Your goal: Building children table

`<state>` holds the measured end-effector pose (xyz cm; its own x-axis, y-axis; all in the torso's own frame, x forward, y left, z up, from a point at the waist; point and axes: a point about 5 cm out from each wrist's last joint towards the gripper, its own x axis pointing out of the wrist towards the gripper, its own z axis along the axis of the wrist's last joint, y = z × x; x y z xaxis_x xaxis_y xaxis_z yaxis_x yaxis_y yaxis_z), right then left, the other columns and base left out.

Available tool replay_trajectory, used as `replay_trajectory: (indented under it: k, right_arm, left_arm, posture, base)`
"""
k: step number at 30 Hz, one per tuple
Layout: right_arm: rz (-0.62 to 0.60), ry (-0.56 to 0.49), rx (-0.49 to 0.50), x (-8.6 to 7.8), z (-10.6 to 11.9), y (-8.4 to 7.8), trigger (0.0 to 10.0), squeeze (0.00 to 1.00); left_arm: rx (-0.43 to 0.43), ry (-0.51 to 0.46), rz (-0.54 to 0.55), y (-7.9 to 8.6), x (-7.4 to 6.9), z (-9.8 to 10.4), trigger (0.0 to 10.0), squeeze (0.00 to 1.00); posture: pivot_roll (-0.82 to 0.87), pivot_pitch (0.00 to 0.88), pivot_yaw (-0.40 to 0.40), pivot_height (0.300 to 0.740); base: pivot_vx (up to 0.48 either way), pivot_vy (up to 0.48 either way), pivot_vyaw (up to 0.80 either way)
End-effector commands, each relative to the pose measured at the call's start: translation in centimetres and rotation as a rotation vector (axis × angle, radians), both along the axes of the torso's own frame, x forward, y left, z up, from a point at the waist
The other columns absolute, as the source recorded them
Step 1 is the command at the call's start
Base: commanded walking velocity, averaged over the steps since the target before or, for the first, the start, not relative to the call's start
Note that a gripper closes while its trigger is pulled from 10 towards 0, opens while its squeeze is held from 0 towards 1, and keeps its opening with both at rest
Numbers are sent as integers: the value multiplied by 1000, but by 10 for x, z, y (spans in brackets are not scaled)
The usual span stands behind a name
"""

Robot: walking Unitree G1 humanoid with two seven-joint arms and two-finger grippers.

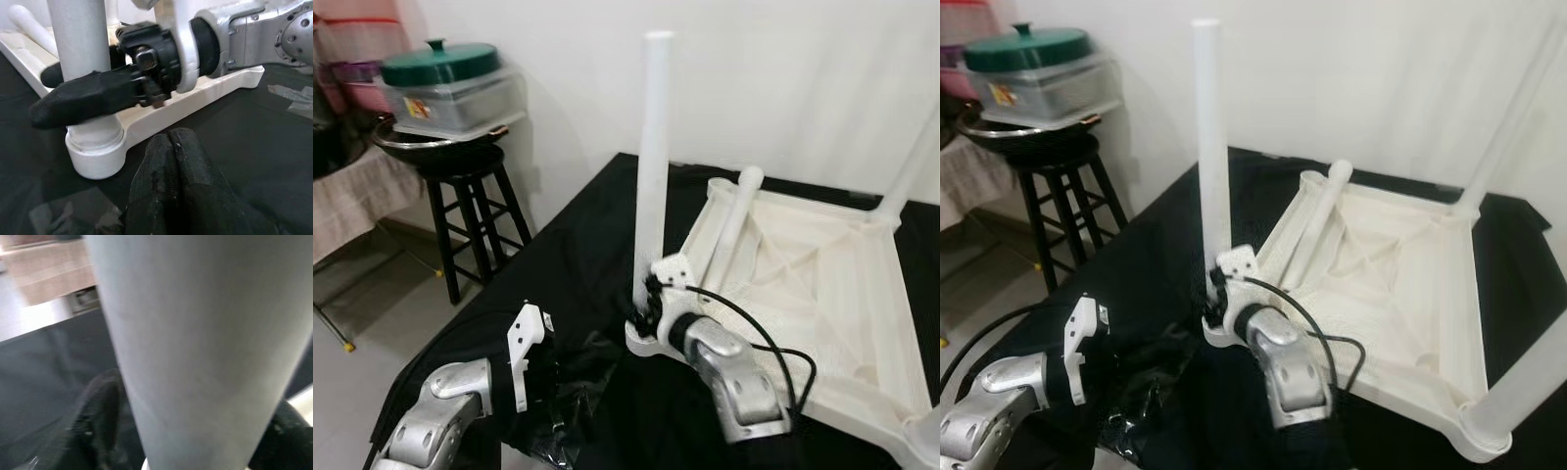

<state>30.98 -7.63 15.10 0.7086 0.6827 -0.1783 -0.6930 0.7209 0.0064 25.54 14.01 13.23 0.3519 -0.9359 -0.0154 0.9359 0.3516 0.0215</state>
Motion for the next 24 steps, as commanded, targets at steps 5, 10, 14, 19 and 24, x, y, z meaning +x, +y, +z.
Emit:
replay_trajectory:
  k: [5, 10, 14, 19, 24]
  right_arm:
    - [343, -168, -32, 14, 36, -6, 10000, 0]
    - [512, -161, -54, 38, 56, -26, 10000, 0]
    - [496, -152, -66, 48, 60, -30, 10000, 0]
    - [616, -85, 29, 54, 68, -36, 0, 0]
    - [662, -48, 53, 52, 60, -39, 0, 0]
  left_arm:
    - [18, 7, 0, 1, 1, -1, 10000, 0]
    - [14, 1, 4, -1, 1, -1, 10000, 0]
    - [14, 2, 2, -1, 1, 0, 10000, 0]
    - [13, 3, 0, -1, -2, -1, 10000, 0]
    - [12, 3, 0, -2, -3, -1, 10000, 0]
  posture:
    - [-22, 0, -24, 740]
    - [-16, 0, -27, 740]
    - [-12, 0, -28, 740]
    - [-5, 0, -36, 740]
    - [-1, 0, -38, 740]
  base:
    - [0, 0, 0]
    - [0, 0, 0]
    - [0, 0, 0]
    - [0, 0, 0]
    - [0, 0, 0]
